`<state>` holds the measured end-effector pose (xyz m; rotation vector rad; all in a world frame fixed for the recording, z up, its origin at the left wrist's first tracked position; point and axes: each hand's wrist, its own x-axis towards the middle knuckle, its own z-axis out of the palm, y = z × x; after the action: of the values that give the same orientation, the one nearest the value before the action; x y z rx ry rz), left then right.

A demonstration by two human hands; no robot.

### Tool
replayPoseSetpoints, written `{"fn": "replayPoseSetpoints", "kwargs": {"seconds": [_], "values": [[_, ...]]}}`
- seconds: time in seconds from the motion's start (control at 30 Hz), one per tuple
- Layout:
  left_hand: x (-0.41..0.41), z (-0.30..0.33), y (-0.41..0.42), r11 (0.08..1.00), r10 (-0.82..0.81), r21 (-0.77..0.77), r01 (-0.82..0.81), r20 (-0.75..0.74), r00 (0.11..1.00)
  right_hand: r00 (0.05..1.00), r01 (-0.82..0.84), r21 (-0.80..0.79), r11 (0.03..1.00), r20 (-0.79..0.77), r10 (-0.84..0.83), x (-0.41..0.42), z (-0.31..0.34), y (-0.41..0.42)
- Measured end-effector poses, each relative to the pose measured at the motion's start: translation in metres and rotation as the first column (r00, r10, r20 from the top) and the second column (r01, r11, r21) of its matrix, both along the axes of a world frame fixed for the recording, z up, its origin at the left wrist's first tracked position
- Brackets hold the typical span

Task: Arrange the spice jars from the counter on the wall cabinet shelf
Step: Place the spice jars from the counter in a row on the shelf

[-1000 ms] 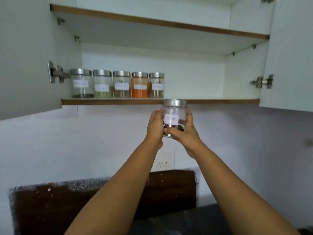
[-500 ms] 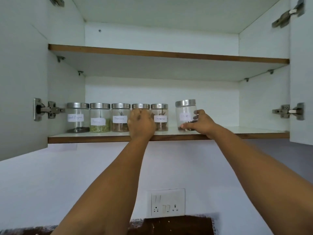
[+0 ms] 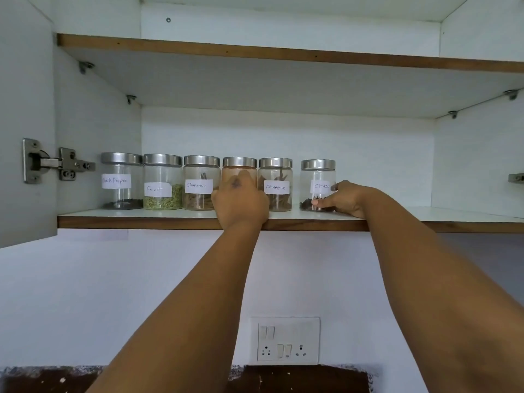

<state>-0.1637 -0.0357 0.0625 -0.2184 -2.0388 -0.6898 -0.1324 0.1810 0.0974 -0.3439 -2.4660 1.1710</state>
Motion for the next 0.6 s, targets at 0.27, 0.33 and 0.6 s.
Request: {"fn": "replayPoseSetpoints", "kwargs": {"seconds": [0.27,0.33,0.6], "values": [[0.0064,-0.0003,-0.0019,1.0,-0.025,0.017,0.025,0.006,1.0,0.998,0.054,0.157,0.986,0.023,-0.059,-0.005,-0.0049,-0.0065],[0.0082,0.0002,-0.0012,0.999,-0.031,0.03,0.031,-0.004,1.0,0.998,0.058,0.164,0.985,0.01,-0.061,-0.0045,-0.0054,-0.0084],[0.0065,-0.0004,-0.0007,0.998,-0.034,0.048,0.034,-0.011,0.999,0.998,0.055,0.159,0.986,0.005,-0.056,-0.0045,-0.0065,-0.0062]]}}
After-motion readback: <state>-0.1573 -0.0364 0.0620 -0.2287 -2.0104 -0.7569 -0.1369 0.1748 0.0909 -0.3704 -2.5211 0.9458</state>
